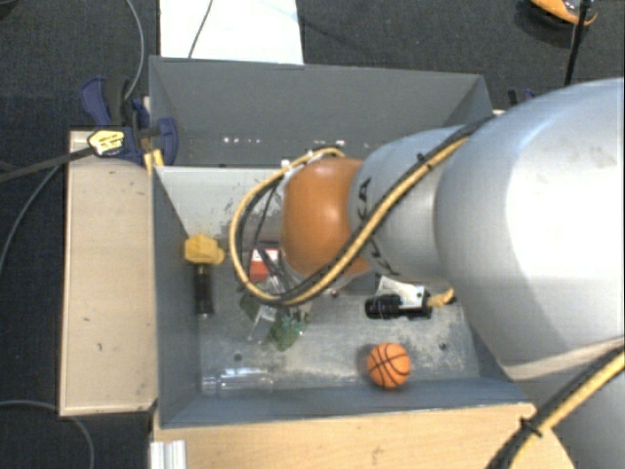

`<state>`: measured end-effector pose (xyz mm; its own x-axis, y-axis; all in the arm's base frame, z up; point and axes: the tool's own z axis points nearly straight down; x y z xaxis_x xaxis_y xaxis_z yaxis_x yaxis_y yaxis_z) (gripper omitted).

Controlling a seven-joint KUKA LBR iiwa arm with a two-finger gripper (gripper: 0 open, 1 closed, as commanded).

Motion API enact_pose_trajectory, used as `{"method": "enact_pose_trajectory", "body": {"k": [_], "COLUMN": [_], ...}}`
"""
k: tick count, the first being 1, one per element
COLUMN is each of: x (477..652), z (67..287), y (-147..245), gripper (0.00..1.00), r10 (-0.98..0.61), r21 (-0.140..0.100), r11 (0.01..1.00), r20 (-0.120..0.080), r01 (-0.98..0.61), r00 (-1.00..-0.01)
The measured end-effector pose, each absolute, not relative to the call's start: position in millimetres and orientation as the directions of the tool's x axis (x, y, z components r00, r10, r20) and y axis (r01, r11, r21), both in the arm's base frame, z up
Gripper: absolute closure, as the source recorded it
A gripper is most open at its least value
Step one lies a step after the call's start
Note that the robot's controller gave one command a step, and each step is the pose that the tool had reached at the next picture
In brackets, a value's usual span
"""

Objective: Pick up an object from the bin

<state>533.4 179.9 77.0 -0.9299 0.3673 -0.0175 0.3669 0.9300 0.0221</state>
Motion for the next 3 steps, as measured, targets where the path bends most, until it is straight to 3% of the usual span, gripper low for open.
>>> {"method": "enact_pose_trajectory", "body": {"k": [2, 3], "x": [532.0, 527.8], "z": [79.9, 96.6], "y": [179.3, 177.2], "gripper": [1.00, 1.00], "r10": [0.368, 0.369], "r21": [0.019, 0.008], "r11": [0.930, 0.929], "r20": [-0.014, -0.002], "r01": [0.368, 0.369], "r00": [-0.930, -0.929]}}
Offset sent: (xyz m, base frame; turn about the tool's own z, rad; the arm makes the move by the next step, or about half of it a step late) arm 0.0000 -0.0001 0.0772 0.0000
